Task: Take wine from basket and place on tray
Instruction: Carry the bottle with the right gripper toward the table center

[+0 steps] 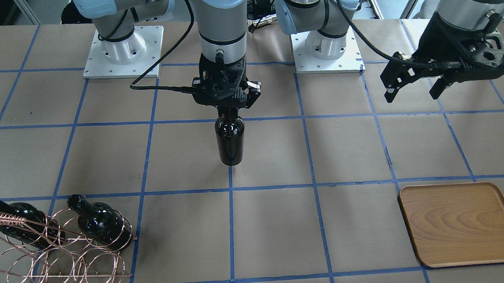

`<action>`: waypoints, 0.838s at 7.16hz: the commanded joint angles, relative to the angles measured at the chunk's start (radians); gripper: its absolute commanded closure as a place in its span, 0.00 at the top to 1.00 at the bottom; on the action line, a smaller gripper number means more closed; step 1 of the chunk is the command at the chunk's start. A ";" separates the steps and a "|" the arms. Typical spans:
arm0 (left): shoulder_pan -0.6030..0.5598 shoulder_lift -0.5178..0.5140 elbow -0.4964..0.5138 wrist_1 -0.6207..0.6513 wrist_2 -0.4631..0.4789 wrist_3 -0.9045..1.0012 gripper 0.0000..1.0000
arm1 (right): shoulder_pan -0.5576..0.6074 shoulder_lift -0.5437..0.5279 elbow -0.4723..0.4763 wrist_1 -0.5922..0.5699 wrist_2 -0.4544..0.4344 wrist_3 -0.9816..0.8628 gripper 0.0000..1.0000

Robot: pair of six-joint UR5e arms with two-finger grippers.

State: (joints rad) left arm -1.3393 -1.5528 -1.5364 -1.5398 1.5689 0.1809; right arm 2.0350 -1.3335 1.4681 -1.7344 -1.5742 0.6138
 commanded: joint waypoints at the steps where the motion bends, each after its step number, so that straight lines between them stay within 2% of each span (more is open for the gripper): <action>1: 0.043 -0.001 0.002 0.001 0.002 0.045 1.00 | 0.069 0.039 0.000 -0.059 0.005 0.098 0.22; 6: 0.065 -0.001 0.001 0.000 -0.003 0.066 1.00 | 0.129 0.063 -0.002 -0.093 0.008 0.172 0.22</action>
State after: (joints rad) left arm -1.2752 -1.5539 -1.5354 -1.5397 1.5671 0.2466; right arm 2.1597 -1.2727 1.4668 -1.8229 -1.5666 0.7772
